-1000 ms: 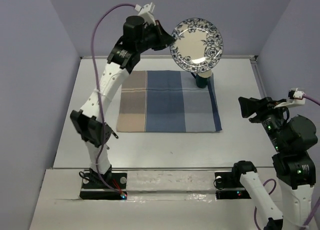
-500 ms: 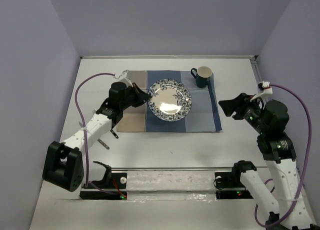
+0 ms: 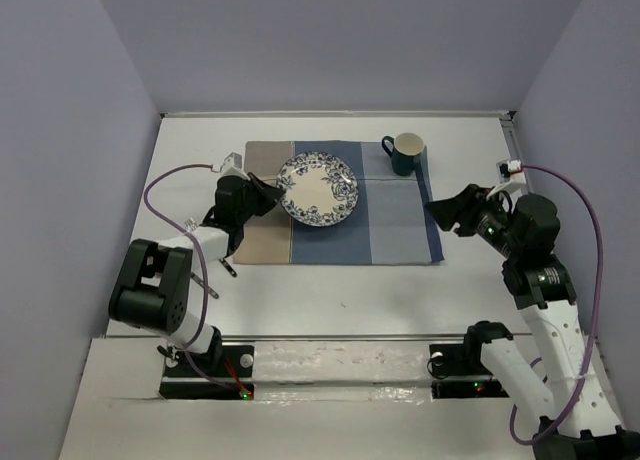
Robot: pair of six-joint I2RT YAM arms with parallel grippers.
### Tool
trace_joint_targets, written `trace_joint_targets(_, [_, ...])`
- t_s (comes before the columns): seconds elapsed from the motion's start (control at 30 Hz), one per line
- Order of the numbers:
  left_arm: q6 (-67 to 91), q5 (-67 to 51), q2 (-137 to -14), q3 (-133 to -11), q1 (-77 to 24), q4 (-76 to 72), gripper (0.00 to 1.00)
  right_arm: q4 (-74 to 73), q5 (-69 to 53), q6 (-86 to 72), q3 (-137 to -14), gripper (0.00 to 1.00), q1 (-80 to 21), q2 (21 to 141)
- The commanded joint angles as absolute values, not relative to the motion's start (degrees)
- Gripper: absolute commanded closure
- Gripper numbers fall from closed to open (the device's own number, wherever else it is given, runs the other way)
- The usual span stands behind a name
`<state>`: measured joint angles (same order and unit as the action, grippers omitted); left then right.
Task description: Set the dinner table for one person
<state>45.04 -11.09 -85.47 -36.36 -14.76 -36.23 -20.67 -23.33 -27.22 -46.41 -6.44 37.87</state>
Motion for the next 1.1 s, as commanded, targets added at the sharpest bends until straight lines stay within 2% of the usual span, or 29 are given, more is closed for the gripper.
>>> trace_joint_targets(0.0, [48.6, -15.2, -87.8, -39.3, -13.1, -53.8, 1.00, -16.3, -24.8, -27.7, -45.5, 0.40, -7.4, 38.8])
trace_joint_targets(0.5, [51.0, -18.5, -91.9, -36.8, -12.5, -58.4, 1.00, -15.0, -18.7, -27.3, -45.6, 0.40, -16.0, 41.8])
trace_joint_targets(0.9, [51.0, -16.3, -96.4, -35.6, -12.5, -58.4, 1.00, -14.6, -15.0, -27.2, -46.6, 0.40, -21.0, 43.9])
trace_joint_targets(0.97, [51.0, -16.3, -97.3, -35.6, -12.4, -58.5, 0.96, -14.5, -14.8, -27.2, -46.6, 0.40, -21.5, 44.0])
trace_joint_targets(1.03, [50.8, -16.3, -98.0, -35.4, -12.5, -59.0, 0.87, -14.4, -14.8, -27.2, -46.8, 0.40, -21.5, 44.2])
trace_joint_targets(1.07, [50.9, -16.3, -98.2, -35.3, -12.4, -59.1, 0.77, -14.5, -14.9, -27.2, -46.9, 0.40, -22.1, 44.3])
